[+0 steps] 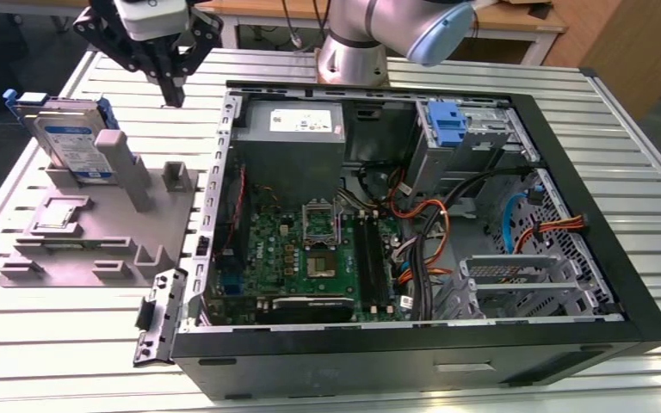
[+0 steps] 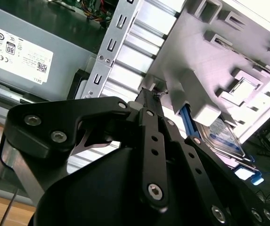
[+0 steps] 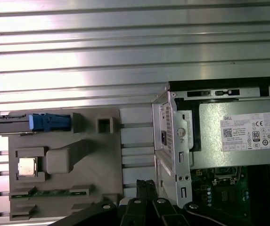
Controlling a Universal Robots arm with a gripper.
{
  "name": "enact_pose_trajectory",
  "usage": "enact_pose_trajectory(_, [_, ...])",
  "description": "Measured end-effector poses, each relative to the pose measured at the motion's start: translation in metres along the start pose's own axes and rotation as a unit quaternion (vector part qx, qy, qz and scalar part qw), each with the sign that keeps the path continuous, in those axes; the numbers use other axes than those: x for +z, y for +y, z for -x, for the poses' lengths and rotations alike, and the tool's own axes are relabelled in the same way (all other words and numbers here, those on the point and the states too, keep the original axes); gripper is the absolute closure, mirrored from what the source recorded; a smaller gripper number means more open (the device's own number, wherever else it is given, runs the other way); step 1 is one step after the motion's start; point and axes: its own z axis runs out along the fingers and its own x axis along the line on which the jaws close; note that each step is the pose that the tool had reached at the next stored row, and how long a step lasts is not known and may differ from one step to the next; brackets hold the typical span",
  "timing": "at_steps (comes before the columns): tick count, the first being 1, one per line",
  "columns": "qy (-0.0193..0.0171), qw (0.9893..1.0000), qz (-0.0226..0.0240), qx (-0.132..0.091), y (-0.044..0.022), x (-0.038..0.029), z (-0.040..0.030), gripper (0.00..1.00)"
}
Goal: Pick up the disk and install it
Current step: 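Reach for the disk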
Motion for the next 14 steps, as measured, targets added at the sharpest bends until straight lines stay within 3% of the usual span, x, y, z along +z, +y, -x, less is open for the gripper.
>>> enact_pose_trajectory(14, [0.0,1.0,0.0,0.0,-0.0006,0.001,-0.0076,0.9])
